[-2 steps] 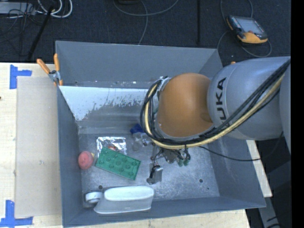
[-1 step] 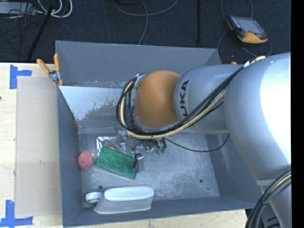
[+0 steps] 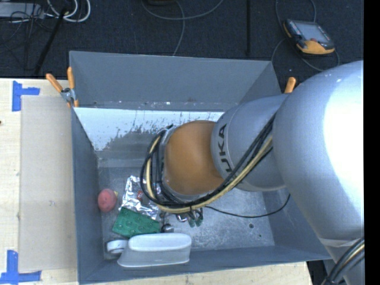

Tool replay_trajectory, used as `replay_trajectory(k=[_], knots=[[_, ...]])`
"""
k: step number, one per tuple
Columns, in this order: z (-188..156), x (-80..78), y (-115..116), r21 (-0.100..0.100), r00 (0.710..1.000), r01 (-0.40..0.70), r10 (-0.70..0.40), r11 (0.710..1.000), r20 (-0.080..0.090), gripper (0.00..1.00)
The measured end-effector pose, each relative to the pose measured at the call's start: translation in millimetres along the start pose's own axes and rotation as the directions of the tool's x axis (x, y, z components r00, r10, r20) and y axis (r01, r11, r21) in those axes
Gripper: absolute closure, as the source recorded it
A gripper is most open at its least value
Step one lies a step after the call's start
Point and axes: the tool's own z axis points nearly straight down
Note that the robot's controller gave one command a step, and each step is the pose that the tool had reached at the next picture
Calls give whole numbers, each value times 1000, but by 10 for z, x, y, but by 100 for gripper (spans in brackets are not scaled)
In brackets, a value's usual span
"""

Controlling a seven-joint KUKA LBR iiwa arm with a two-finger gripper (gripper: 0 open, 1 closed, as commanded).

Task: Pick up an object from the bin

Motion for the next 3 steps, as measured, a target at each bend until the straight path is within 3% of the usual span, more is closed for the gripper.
replay_trajectory(k=[2,3], knots=[[-37,134,645,2,996,-90,90,996,24,0],[-50,116,830,7,977,-213,213,977,22,0]])
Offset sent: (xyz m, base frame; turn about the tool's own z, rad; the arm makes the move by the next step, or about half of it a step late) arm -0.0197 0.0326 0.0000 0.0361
